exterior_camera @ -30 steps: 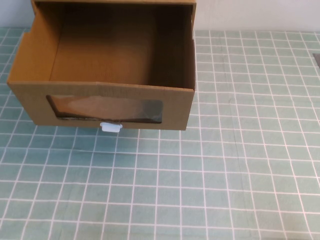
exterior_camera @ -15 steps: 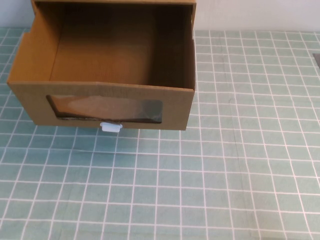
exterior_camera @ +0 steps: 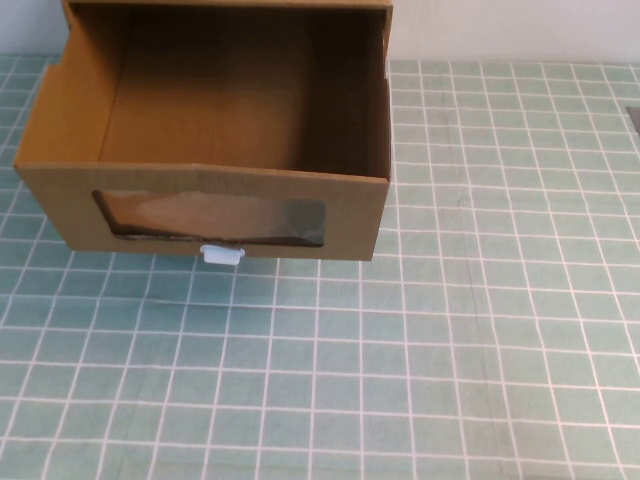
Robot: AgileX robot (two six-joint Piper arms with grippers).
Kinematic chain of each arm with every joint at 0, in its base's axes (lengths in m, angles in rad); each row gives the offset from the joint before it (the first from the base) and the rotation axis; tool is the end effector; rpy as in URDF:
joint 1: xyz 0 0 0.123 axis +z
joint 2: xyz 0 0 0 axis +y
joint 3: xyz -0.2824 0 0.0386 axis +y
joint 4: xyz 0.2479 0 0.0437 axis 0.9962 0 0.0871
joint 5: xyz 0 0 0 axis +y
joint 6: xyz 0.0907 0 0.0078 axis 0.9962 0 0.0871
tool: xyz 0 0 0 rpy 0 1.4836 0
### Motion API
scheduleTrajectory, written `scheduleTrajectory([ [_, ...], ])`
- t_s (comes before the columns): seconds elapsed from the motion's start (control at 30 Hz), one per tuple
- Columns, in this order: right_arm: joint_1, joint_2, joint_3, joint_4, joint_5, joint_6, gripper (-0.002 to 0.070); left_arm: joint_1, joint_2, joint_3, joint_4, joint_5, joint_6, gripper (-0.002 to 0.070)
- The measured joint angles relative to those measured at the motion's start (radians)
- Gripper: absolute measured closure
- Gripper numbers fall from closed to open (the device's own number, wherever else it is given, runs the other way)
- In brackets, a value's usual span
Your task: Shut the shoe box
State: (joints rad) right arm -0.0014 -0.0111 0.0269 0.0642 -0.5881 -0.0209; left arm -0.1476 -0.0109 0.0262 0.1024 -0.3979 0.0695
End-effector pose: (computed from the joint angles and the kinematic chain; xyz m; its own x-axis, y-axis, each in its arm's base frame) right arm 0.0378 -0.0033 0.2538 0.6126 0.0317 -0.7898 0.0096 0.9988 0.0475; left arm 0.0459 -0.0105 0.2393 0.4698 0.0950 -0.8776 0.1067 0.9808 0.1633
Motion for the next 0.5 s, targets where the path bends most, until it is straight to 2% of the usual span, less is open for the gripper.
scheduleTrajectory([
  [0.17,0.000,-0.002,0.000,0.007,-0.160,0.000,0.0690,0.000,0.000,0.000,0.002,-0.103,-0.104,0.0680],
  [0.3,0.000,-0.004,0.000,0.009,-0.300,0.021,0.0690,0.000,0.000,0.000,0.002,-0.282,-0.209,0.0680],
  [0.4,0.000,-0.004,-0.038,0.011,-0.294,0.073,0.0690,0.000,-0.002,-0.013,0.002,-0.414,-0.241,0.0680],
  [0.5,0.000,-0.004,-0.135,0.013,-0.245,0.125,0.0690,0.000,-0.002,-0.099,0.002,-0.433,-0.305,0.0680],
])
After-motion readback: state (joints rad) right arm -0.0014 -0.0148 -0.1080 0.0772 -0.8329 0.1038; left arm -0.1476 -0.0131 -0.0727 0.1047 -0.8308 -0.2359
